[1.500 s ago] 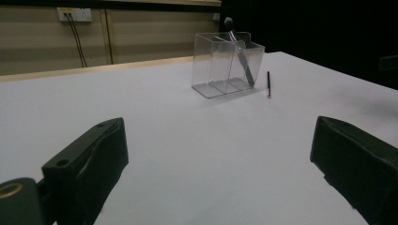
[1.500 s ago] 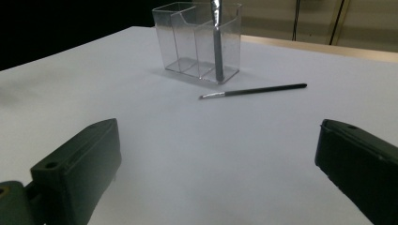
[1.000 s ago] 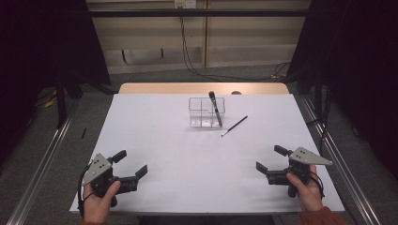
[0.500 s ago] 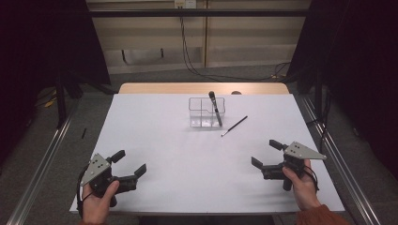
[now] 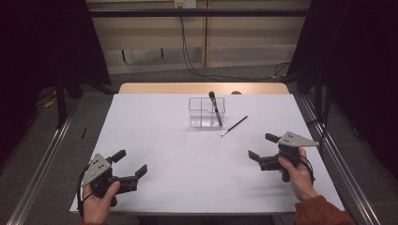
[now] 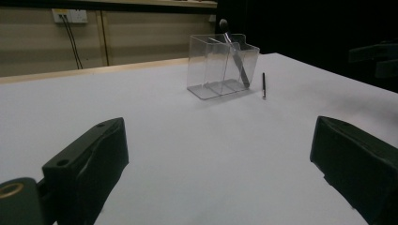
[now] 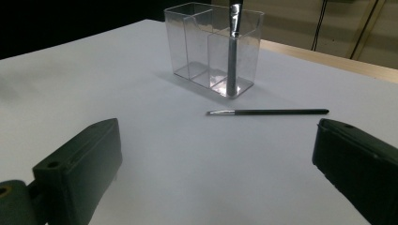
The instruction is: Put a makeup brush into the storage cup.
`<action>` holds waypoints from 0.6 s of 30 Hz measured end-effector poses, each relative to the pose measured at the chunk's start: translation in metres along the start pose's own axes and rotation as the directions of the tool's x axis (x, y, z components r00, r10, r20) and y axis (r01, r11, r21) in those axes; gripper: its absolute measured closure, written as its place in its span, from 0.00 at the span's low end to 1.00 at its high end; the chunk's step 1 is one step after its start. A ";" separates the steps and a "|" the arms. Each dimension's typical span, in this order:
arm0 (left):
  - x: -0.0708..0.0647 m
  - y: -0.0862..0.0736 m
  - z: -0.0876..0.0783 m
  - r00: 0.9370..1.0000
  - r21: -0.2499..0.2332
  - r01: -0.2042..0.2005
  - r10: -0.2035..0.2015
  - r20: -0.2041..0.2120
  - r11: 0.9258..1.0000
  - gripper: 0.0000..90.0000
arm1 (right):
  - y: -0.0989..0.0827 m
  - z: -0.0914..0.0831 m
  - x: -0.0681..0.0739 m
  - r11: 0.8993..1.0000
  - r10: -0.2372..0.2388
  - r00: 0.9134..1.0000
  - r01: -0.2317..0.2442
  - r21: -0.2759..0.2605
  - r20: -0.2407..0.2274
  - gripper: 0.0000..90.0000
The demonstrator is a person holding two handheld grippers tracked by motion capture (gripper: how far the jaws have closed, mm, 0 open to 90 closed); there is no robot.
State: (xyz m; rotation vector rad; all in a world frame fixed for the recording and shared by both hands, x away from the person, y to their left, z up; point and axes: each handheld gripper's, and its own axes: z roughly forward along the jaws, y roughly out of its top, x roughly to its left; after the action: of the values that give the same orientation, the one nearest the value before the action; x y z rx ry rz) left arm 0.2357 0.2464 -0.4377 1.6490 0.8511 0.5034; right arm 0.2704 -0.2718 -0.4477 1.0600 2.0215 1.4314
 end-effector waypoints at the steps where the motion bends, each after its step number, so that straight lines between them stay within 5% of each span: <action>1: 0.000 0.000 0.000 1.000 0.000 0.001 -0.001 0.002 1.000 0.05 | 0.001 0.003 -0.002 1.000 0.002 1.000 -0.002 0.000 0.001 0.02; 10: 0.001 -0.001 0.001 1.000 0.010 -0.001 0.001 0.001 1.000 0.04 | 0.014 0.019 -0.012 1.000 0.012 1.000 -0.012 0.004 0.022 0.05; 18: 0.002 -0.001 0.002 1.000 0.012 -0.004 0.004 0.000 1.000 0.04 | 0.027 0.038 -0.021 0.998 0.066 0.998 -0.066 0.015 0.011 0.04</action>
State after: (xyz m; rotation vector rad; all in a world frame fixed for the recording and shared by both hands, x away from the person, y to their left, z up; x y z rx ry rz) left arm 0.2377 0.2465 -0.4391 1.6622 0.8520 0.5020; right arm 0.3190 -0.2614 -0.4383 1.1484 2.0100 1.4421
